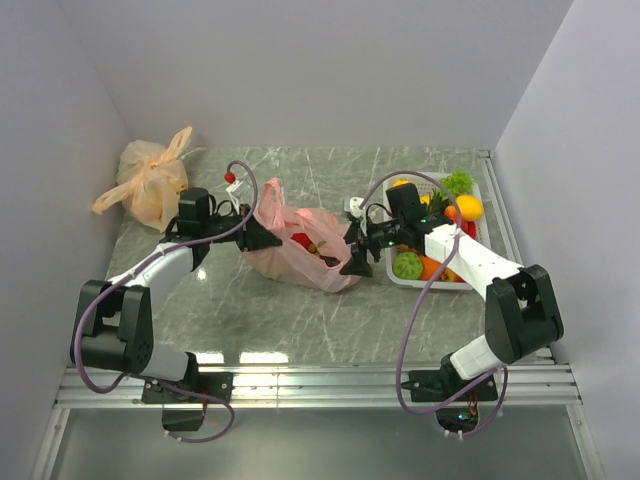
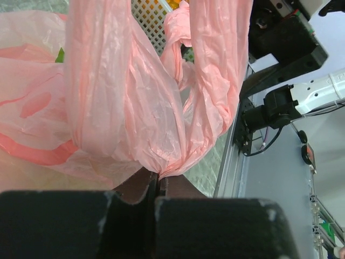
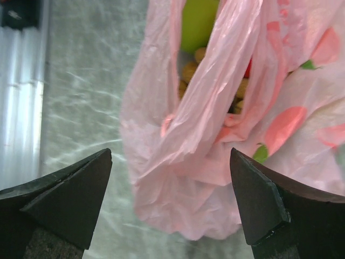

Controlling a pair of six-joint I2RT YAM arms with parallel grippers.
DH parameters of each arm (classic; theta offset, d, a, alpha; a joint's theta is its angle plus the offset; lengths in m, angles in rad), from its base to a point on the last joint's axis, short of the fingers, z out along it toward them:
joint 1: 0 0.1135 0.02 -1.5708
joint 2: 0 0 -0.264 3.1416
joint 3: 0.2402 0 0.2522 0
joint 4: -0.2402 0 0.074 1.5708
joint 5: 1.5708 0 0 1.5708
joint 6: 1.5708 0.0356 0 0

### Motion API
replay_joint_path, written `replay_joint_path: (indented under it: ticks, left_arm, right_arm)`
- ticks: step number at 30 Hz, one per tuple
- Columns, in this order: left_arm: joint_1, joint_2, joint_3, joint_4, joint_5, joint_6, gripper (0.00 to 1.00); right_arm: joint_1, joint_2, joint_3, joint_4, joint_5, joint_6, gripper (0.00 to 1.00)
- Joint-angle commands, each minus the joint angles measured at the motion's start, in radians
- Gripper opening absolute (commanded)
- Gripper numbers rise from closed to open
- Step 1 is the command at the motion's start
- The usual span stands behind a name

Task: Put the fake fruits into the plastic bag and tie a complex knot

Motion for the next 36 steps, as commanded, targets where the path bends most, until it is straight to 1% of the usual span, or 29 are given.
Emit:
replay_joint_path:
  ticks: [1, 3, 4, 5, 6, 7, 8, 9, 10, 11, 12, 13, 15, 16, 17, 18, 19, 20, 22, 23, 24, 25, 26, 27, 30, 32, 33, 35, 36]
  left_arm:
    - [0.004, 0.004, 0.042, 0.002, 0.048, 0.000, 0.01]
    - [0.004, 0.013, 0.044, 0.011, 0.050, -0.005, 0.01]
    - [0.004, 0.015, 0.044, 0.018, 0.053, -0.018, 0.01]
    - [0.004, 0.018, 0.044, 0.029, 0.059, -0.026, 0.01]
    - [0.004, 0.024, 0.044, 0.038, 0.070, -0.034, 0.01]
    - [0.005, 0.028, 0.045, 0.041, 0.079, -0.044, 0.01]
    - [0.005, 0.042, 0.045, 0.041, 0.093, -0.048, 0.01]
    - [0.008, 0.048, 0.048, 0.034, 0.117, -0.049, 0.01]
    - [0.008, 0.054, 0.048, 0.032, 0.131, -0.049, 0.01]
    - [0.008, 0.055, 0.048, 0.026, 0.137, -0.045, 0.01]
    - [0.008, 0.051, 0.045, 0.008, 0.140, -0.031, 0.01]
    - [0.008, 0.048, 0.057, -0.068, 0.146, 0.036, 0.01]
    - [0.008, 0.051, 0.091, -0.243, 0.151, 0.173, 0.01]
    - [0.008, 0.056, 0.140, -0.458, 0.146, 0.378, 0.01]
    - [0.008, 0.059, 0.168, -0.571, 0.143, 0.491, 0.00]
    - [0.007, 0.076, 0.198, -0.678, 0.136, 0.611, 0.01]
    - [0.007, 0.088, 0.256, -0.796, 0.125, 0.834, 0.01]
    - [0.007, 0.100, 0.280, -0.956, 0.098, 0.924, 0.01]
    - [0.007, 0.152, 0.338, -1.075, 0.074, 1.108, 0.00]
    - [0.007, 0.195, 0.357, -1.153, 0.062, 1.150, 0.01]
    - [0.002, 0.223, 0.396, -1.193, 0.056, 1.228, 0.00]
    - [0.001, 0.251, 0.419, -1.230, 0.054, 1.267, 0.00]
    - [-0.002, 0.313, 0.444, -1.327, 0.048, 1.310, 0.01]
    - [-0.007, 0.343, 0.493, -1.366, 0.048, 1.400, 0.01]
    - [-0.009, 0.421, 0.542, -1.443, 0.039, 1.475, 0.01]
    - [-0.013, 0.417, 0.539, -1.427, 0.033, 1.476, 0.01]
    - [-0.015, 0.407, 0.520, -1.395, 0.028, 1.427, 0.01]
    - [-0.015, 0.366, 0.490, -1.269, 0.022, 1.358, 0.01]
    - [-0.016, 0.352, 0.461, -1.229, 0.012, 1.291, 0.00]
  right_arm:
    - [0.026, 0.017, -0.006, 0.125, 0.036, -0.098, 0.95]
    - [0.038, 0.048, -0.001, 0.177, 0.039, -0.078, 0.89]
    - [0.044, 0.057, 0.002, 0.197, 0.039, -0.034, 0.74]
    - [0.051, 0.066, 0.013, 0.212, 0.041, -0.009, 0.62]
    - [0.052, 0.083, 0.019, 0.263, 0.050, 0.031, 0.45]
    - [0.054, 0.094, 0.040, 0.286, 0.071, 0.145, 0.11]
    - [0.057, 0.105, 0.068, 0.259, 0.084, 0.187, 0.00]
    - [0.055, 0.124, 0.095, 0.242, 0.082, 0.241, 0.00]
    - [0.049, 0.126, 0.134, 0.227, 0.076, 0.369, 0.00]
    - [0.038, 0.119, 0.136, 0.225, 0.043, 0.445, 0.00]
    - [0.016, 0.075, 0.126, 0.273, 0.026, 0.527, 0.00]
    - [0.006, 0.044, 0.113, 0.304, 0.009, 0.695, 0.00]
    - [0.000, -0.057, 0.076, 0.355, 0.009, 0.833, 0.00]
    - [-0.002, -0.088, 0.059, 0.367, 0.012, 0.958, 0.00]
    - [-0.002, -0.117, 0.048, 0.374, 0.021, 1.028, 0.00]
    - [-0.002, -0.159, 0.038, 0.425, 0.051, 1.097, 0.00]
    - [-0.002, -0.173, 0.019, 0.446, 0.068, 1.208, 0.00]
    - [0.000, -0.177, 0.010, 0.462, 0.088, 1.256, 0.00]
    - [0.008, -0.149, -0.004, 0.504, 0.119, 1.370, 0.00]
    - [0.011, -0.101, -0.001, 0.527, 0.131, 1.396, 0.00]
    - [0.012, -0.073, 0.002, 0.538, 0.151, 1.447, 0.00]
    - [0.018, -0.044, 0.013, 0.559, 0.177, 1.476, 0.00]
    - [0.020, 0.014, 0.025, 0.571, 0.202, 1.496, 0.00]
    - [0.018, 0.045, 0.039, 0.572, 0.220, 1.508, 0.00]
    - [0.031, 0.155, 0.117, 0.515, 0.289, 1.441, 0.00]
    - [0.040, 0.233, 0.169, 0.448, 0.344, 1.400, 0.00]
    - [0.043, 0.259, 0.183, 0.437, 0.345, 1.371, 0.00]
    - [0.054, 0.315, 0.220, 0.397, 0.369, 1.341, 0.00]
    - [0.069, 0.326, 0.223, 0.389, 0.384, 1.312, 0.00]
